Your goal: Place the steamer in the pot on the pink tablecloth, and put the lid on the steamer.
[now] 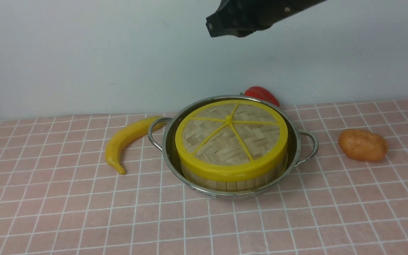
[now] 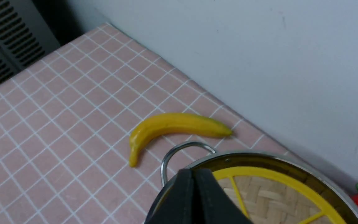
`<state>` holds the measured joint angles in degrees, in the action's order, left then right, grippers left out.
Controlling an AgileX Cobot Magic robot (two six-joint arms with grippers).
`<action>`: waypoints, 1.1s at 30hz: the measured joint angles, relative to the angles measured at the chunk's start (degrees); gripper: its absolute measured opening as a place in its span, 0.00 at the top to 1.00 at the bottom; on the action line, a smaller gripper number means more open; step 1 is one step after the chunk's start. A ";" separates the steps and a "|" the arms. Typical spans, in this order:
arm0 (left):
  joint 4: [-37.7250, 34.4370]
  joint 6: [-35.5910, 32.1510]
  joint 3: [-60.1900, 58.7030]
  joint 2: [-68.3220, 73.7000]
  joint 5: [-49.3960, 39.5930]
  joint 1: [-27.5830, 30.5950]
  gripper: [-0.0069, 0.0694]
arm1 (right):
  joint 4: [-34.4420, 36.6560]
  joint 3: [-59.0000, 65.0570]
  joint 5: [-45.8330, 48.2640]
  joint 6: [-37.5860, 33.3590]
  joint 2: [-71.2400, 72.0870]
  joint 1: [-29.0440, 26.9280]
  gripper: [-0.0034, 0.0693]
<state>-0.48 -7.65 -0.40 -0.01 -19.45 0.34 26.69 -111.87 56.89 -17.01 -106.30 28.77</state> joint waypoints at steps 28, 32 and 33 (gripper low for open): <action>0.00 0.00 0.00 0.00 0.00 0.00 0.59 | -9.22 98.34 -51.68 4.48 64.71 -19.85 0.84; 0.00 0.00 0.00 0.00 0.00 0.00 0.59 | -8.73 106.77 -59.46 4.54 77.20 -24.44 0.82; 0.00 0.00 0.00 0.00 0.00 0.00 0.59 | -8.73 107.05 -59.59 4.54 77.73 -24.44 0.82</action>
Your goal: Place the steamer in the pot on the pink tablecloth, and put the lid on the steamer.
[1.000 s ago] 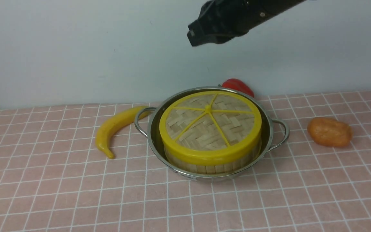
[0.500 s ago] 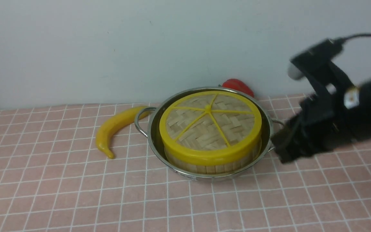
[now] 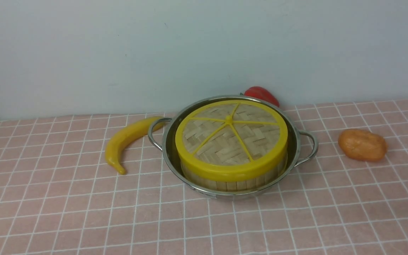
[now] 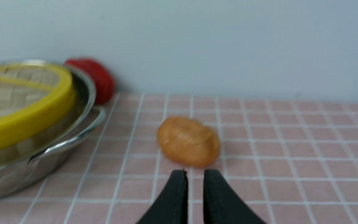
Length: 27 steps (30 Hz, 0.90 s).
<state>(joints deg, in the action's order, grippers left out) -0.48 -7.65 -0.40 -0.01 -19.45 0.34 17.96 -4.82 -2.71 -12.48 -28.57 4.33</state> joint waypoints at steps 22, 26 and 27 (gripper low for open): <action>0.00 0.00 0.00 0.00 -0.05 0.00 0.59 | -4.81 5.24 22.42 1.41 28.26 -1.05 0.73; 0.00 0.00 -0.02 0.00 -0.05 0.00 0.59 | -4.81 5.28 22.53 2.58 28.26 -1.05 0.71; 0.00 0.00 -0.02 0.00 -0.05 0.00 0.59 | -4.81 5.28 22.57 2.69 28.26 -1.05 0.71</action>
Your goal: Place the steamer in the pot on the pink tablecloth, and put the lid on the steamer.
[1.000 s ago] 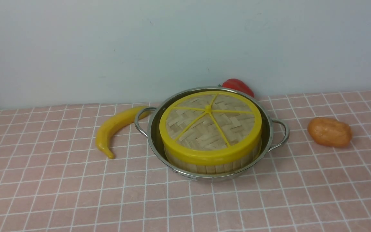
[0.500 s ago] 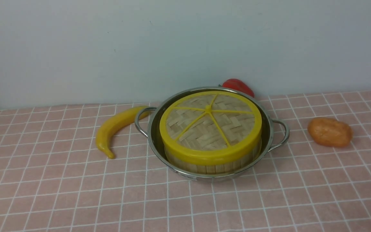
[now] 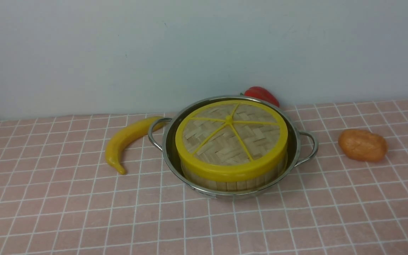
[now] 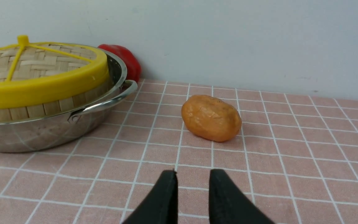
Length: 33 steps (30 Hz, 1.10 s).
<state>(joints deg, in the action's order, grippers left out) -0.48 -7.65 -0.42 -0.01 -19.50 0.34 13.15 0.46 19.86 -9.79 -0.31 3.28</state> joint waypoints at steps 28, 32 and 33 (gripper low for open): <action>0.00 0.00 0.00 0.00 0.00 0.00 0.59 | 0.00 0.01 0.00 0.34 0.00 0.00 0.62; 0.00 0.00 0.00 0.00 0.00 0.00 0.59 | 0.00 0.01 0.00 0.34 0.00 0.00 0.62; 0.00 0.00 0.00 0.00 0.00 0.00 0.59 | 0.00 0.01 0.00 0.34 0.00 0.00 0.62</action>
